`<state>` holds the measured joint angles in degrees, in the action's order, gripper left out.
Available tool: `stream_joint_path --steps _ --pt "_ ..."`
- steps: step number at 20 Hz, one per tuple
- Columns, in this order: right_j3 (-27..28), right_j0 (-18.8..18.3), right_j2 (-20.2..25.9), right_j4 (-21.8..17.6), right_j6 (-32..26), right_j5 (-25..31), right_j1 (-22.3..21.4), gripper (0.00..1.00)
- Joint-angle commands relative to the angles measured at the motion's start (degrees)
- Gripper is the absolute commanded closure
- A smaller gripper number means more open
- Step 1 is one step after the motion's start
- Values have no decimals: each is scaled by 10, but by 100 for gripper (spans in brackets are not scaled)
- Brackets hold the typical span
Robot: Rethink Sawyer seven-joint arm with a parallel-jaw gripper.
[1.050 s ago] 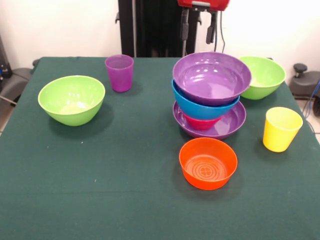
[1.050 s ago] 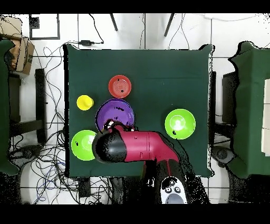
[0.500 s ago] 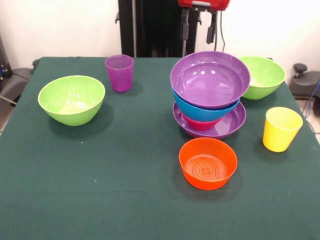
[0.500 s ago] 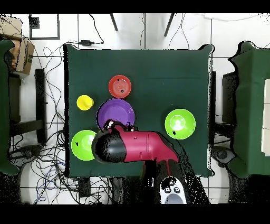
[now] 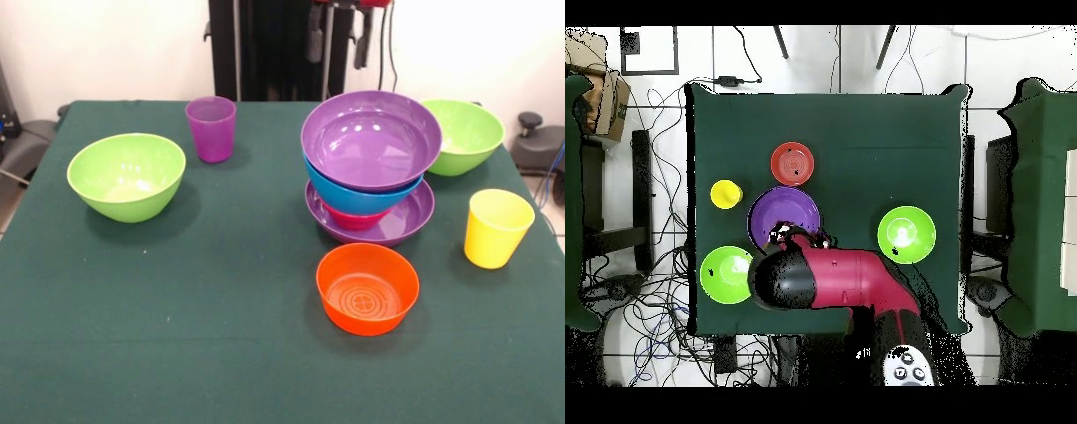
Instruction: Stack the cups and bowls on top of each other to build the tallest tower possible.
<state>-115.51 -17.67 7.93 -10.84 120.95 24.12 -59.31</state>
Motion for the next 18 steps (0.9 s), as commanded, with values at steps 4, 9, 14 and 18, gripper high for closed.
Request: stream_joint_path --steps 4,9,14,18 --pt "45 -117 89 1 -115 107 17 0" --pt "48 -165 118 -20 -133 107 25 0" --pt "34 -208 142 -55 -134 68 53 0" --pt "32 -237 156 -93 -133 21 95 0"
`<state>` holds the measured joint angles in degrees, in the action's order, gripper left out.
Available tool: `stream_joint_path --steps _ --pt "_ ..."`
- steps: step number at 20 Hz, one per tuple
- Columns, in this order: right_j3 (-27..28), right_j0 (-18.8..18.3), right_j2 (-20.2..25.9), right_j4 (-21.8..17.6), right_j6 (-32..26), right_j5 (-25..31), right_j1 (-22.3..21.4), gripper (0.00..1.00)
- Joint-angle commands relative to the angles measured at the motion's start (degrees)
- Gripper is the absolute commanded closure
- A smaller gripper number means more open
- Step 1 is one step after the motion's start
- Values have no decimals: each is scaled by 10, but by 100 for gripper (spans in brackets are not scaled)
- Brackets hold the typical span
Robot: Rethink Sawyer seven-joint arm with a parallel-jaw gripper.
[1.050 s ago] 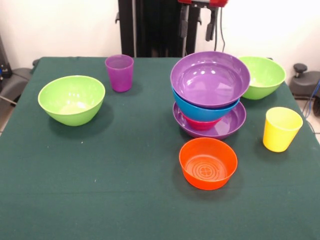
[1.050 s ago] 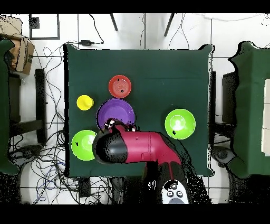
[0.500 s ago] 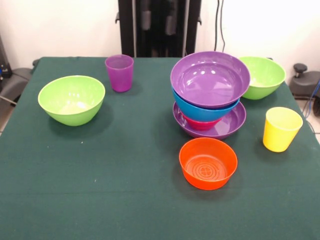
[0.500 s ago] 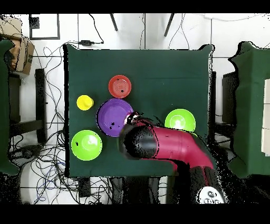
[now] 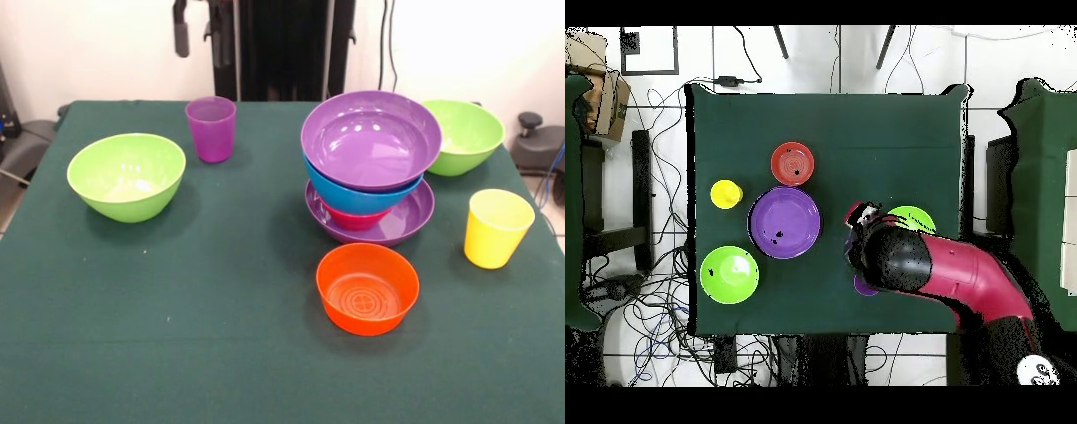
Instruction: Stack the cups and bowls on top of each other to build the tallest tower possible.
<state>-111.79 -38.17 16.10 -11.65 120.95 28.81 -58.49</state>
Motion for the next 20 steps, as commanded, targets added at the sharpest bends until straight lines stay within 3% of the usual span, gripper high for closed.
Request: stream_joint_path --steps 1,10,20 --pt "-6 -37 78 -93 -129 -31 93 0" --pt "-13 -79 103 -157 -102 -64 124 0" --pt "31 -76 137 -157 -98 -2 132 0"
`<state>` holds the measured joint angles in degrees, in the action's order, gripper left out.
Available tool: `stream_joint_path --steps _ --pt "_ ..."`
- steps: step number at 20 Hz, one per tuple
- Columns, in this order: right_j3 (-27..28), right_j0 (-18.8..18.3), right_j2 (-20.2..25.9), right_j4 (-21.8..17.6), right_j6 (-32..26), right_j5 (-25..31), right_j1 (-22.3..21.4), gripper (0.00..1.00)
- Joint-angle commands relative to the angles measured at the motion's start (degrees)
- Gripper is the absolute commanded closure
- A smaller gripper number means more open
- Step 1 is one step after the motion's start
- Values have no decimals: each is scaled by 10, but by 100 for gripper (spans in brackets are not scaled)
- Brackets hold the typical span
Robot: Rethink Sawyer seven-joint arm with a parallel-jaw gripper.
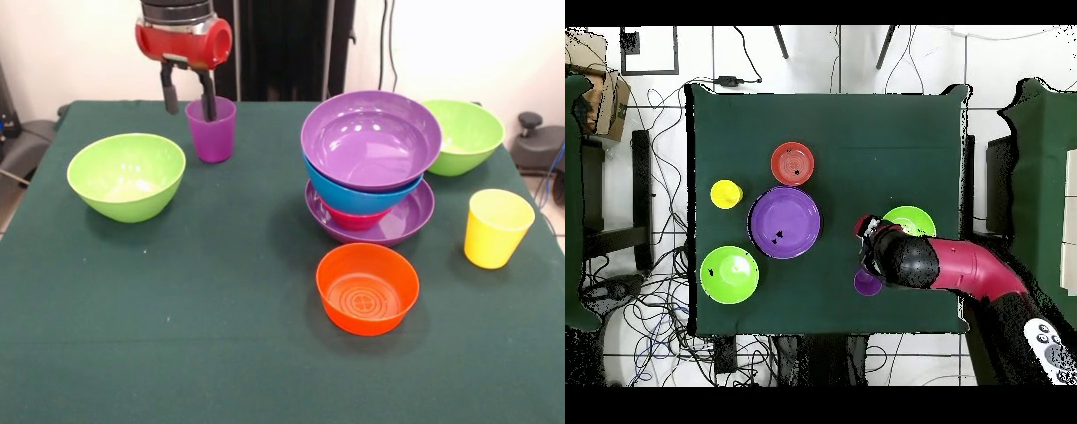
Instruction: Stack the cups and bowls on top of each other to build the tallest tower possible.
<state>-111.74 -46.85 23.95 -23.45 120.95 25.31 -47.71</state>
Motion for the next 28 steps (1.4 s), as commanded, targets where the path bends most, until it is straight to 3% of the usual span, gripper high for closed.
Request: stream_joint_path --steps 1,5,12,22,28 --pt "33 12 59 -38 -97 37 22 0" --pt "47 19 63 -34 -93 55 17 0" --pt "145 55 74 -22 -119 155 33 0" --pt "163 87 75 -17 -82 212 -1 0" --pt "249 131 70 -32 -71 229 59 0"
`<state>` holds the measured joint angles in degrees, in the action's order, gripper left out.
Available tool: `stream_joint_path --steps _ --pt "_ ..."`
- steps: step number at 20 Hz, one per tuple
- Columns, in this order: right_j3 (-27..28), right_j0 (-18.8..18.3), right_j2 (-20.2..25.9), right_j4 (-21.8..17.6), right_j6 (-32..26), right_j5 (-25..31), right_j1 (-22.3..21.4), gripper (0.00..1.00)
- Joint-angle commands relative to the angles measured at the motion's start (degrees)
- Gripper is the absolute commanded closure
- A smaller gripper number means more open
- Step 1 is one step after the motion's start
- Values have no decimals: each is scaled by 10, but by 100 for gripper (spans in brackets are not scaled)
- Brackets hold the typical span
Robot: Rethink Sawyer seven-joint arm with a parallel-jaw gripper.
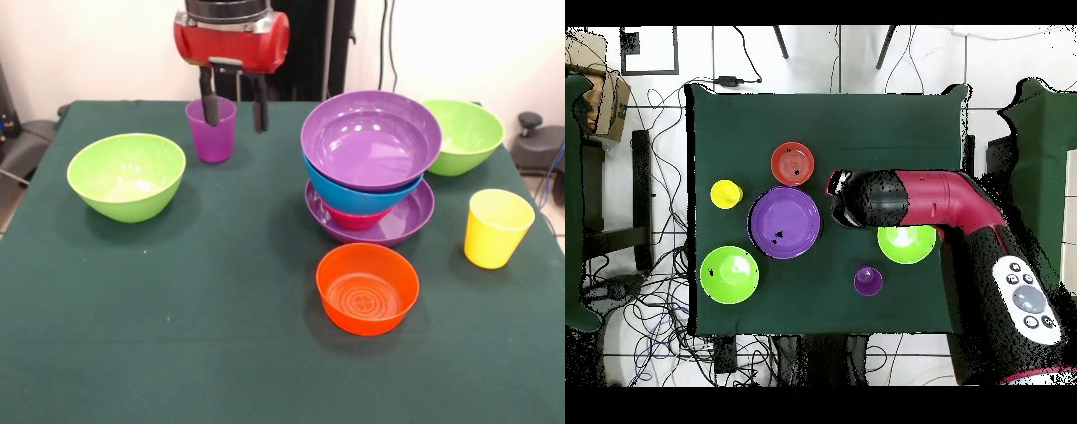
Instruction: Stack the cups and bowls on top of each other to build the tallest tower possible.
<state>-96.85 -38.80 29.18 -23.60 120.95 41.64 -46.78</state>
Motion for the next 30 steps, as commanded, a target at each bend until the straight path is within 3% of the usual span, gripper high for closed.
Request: stream_joint_path --steps 1,8,18,30 --pt "110 55 17 -32 -73 66 57 0" --pt "199 81 12 -36 -97 95 111 0" --pt "305 105 11 -36 -118 93 211 0" --pt "353 110 12 -45 -139 66 261 0"
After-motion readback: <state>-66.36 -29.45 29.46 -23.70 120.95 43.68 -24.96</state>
